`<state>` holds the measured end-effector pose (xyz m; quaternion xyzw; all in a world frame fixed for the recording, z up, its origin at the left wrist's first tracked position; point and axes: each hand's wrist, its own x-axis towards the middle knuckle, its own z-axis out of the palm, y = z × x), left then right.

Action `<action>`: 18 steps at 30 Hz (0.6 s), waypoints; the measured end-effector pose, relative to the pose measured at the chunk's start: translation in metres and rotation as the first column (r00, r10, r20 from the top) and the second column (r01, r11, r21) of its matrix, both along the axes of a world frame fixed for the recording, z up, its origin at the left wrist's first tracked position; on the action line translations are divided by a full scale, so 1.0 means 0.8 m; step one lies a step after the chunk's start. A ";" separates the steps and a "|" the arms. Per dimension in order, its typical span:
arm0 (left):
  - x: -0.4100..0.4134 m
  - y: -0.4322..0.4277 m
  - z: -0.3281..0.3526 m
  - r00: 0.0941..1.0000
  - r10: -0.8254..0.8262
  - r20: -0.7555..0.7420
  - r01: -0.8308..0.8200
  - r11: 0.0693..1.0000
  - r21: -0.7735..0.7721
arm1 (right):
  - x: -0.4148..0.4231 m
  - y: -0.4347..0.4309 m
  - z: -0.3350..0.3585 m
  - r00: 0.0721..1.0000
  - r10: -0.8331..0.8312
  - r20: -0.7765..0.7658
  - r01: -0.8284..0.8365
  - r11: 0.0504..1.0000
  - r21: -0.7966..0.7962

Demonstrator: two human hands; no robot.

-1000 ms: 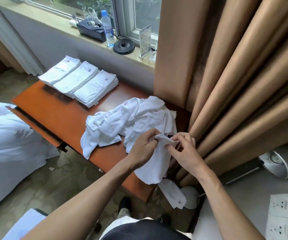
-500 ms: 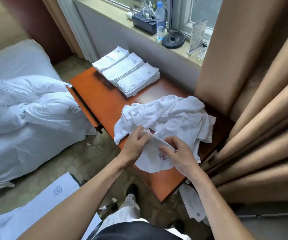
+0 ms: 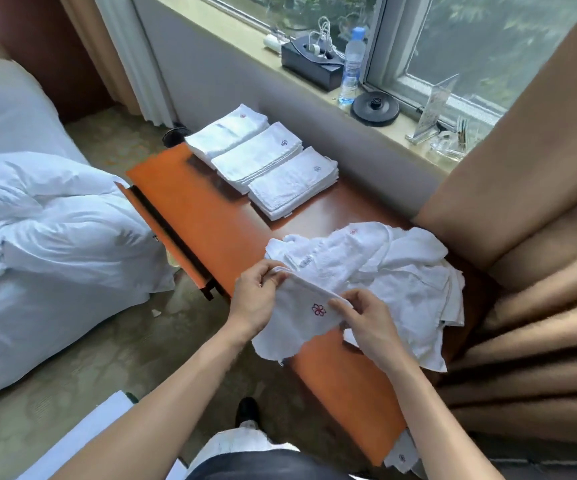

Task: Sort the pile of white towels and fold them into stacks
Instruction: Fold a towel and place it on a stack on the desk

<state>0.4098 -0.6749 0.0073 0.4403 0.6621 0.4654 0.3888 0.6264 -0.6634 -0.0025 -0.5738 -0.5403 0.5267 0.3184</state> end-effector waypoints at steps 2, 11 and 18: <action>-0.039 0.018 -0.003 0.999 -0.003 0.033 0.003 1.000 -0.020 | -0.041 0.017 0.001 0.999 -0.049 0.003 0.049 0.999 0.022; -0.177 0.076 0.016 0.997 0.019 0.073 -0.016 0.999 -0.045 | -0.159 0.065 0.015 0.994 0.020 -0.110 -0.019 1.000 0.013; -0.218 0.106 0.028 0.994 0.096 0.060 -0.095 0.995 -0.017 | -0.195 0.115 0.028 0.941 0.117 -0.317 -0.131 0.991 -0.023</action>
